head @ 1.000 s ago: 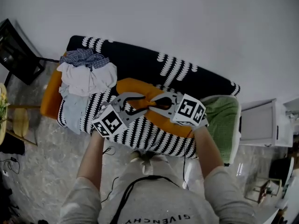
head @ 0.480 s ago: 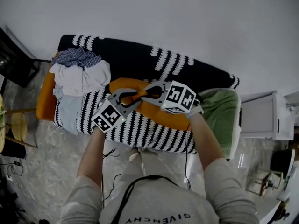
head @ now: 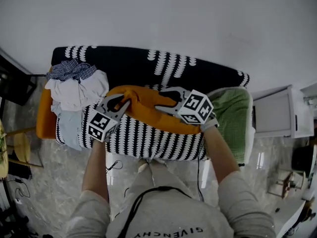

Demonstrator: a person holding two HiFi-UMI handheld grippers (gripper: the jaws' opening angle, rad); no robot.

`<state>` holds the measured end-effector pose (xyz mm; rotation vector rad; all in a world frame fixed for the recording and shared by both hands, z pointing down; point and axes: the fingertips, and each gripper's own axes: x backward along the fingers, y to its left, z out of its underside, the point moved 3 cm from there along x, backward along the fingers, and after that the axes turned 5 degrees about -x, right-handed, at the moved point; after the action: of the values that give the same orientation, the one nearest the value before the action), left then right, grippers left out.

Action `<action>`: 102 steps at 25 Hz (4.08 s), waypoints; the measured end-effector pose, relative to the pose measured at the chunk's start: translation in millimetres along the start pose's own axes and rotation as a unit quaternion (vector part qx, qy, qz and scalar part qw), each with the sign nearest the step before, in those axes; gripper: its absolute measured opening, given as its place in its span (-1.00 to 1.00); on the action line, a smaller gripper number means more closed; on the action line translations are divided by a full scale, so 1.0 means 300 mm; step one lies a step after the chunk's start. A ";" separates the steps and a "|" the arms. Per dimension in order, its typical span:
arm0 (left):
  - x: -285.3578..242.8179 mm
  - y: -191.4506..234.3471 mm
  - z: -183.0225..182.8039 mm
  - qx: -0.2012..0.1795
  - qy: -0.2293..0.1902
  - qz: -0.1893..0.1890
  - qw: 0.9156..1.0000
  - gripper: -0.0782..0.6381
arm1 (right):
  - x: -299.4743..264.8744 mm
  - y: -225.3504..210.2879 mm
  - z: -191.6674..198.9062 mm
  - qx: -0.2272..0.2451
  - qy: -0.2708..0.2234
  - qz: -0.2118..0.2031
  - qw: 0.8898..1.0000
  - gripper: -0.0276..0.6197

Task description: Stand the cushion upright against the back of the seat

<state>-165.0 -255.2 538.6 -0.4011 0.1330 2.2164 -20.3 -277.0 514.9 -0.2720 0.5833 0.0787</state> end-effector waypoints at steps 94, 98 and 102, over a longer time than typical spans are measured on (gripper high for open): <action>-0.536 0.611 0.371 0.352 -0.003 -0.088 0.932 -0.53 | 0.430 -0.911 0.683 -0.463 -0.029 0.338 0.819 -0.83; -0.535 0.607 0.402 0.370 -0.017 -0.097 0.924 -0.53 | 0.414 -0.914 0.694 -0.470 -0.036 0.337 0.815 -0.83; -0.533 0.597 0.423 0.373 -0.020 -0.102 0.922 -0.53 | 0.403 -0.907 0.724 -0.476 -0.035 0.341 0.810 -0.83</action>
<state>-241.8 -456.8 703.4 0.0563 0.8421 1.7960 236.9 -479.2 684.5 -1.0242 0.5044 1.1027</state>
